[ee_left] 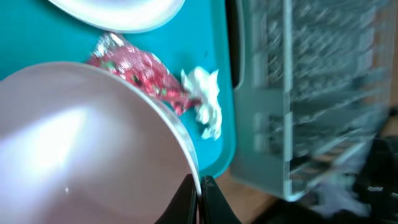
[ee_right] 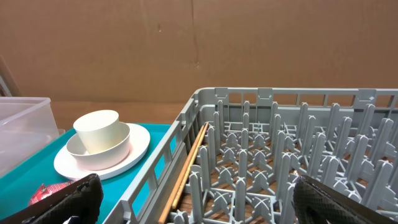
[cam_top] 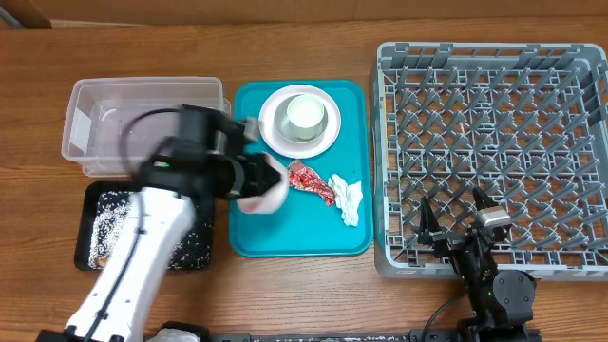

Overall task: Sort waste into correct bins and load items into the dishwasher
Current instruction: 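Carry the pink plate back and set it on the teal tray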

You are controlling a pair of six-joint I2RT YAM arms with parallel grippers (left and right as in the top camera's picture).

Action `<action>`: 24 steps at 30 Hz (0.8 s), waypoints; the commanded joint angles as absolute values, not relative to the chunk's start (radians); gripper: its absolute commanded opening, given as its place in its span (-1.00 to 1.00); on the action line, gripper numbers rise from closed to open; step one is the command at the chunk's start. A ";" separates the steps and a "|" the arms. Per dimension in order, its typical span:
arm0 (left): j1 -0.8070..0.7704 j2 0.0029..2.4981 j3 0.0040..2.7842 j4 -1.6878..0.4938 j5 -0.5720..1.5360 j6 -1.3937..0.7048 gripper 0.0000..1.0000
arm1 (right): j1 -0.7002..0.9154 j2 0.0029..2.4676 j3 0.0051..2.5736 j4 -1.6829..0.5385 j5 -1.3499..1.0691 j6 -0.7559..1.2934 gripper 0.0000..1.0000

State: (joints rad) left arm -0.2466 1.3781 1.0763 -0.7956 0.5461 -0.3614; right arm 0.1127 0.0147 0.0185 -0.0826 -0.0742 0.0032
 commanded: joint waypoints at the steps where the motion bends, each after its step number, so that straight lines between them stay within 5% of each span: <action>1: -0.428 1.365 1.095 -0.784 0.202 -0.519 -0.92 | 0.110 0.004 0.008 -0.077 -0.072 0.005 1.00; 9: -0.699 1.456 1.095 -0.796 -0.088 -0.621 -0.92 | 0.110 0.004 0.008 -0.077 -0.072 0.005 1.00; 24: -0.693 1.661 1.095 -0.819 -0.052 -0.624 -0.92 | 0.110 0.004 0.008 -0.077 -0.072 0.005 1.00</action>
